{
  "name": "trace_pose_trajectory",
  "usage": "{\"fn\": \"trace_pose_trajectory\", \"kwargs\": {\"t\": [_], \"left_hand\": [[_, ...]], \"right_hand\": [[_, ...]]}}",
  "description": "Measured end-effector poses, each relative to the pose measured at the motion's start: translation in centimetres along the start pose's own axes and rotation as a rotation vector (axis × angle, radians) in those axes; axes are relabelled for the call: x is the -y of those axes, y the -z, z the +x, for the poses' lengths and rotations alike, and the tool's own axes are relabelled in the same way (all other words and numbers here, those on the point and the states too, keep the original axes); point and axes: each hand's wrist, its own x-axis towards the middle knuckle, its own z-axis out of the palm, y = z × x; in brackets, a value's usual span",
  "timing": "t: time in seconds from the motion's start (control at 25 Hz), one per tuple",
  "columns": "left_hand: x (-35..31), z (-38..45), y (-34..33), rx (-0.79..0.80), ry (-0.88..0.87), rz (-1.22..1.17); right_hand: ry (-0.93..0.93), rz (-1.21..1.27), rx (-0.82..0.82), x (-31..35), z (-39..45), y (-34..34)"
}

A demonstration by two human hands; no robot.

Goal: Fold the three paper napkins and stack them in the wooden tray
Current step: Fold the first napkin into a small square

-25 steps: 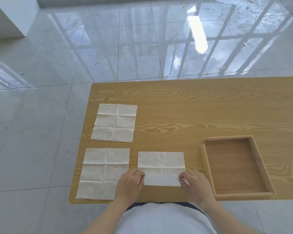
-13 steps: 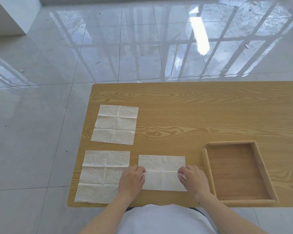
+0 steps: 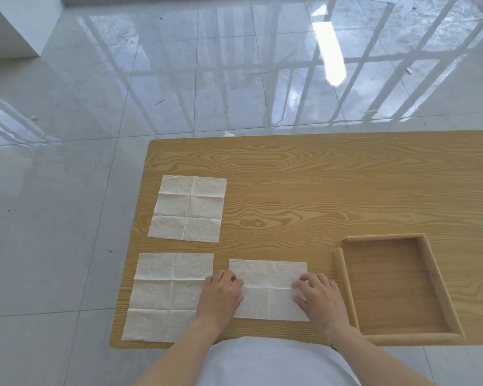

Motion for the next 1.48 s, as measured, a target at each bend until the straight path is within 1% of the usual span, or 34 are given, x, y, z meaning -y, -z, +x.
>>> {"fn": "trace_pose_trajectory", "kwargs": {"t": [0.12,0.52,0.68,0.8,0.92,1.12,1.28,1.36,1.48], "left_hand": [[-0.1,-0.1,-0.1,-0.003,0.015,-0.004],[-0.5,1.0,0.5,-0.04,0.062,-0.16],[-0.1,1.2,0.6,-0.03,0.025,-0.167],[-0.1,1.3,0.2,-0.002,-0.021,-0.111],[-0.5,1.2,0.0,-0.018,-0.018,-0.11],[-0.7,1.5,0.2,-0.075,-0.004,-0.155],[-0.5,1.6,1.5,-0.118,-0.045,-0.207],[-0.2,1.9,2.4,-0.17,-0.079,-0.224],[0.2,2.3,3.3,-0.304,-0.179,-0.207]], "right_hand": [[-0.006,0.01,0.002,0.2,0.2,-0.1],[-0.035,0.056,0.087,0.1,1.4,0.5],[-0.006,0.081,0.103,-0.4,1.6,0.7],[0.02,0.08,0.107,-0.6,1.4,0.8],[0.025,0.08,0.106,-0.7,1.1,0.8],[0.036,0.111,0.068,-0.7,0.6,1.1],[0.031,0.119,0.018,-0.8,0.8,2.2],[0.036,0.129,-0.045,-0.8,0.9,3.2],[0.057,0.155,-0.207,-0.8,0.9,4.3]]}}
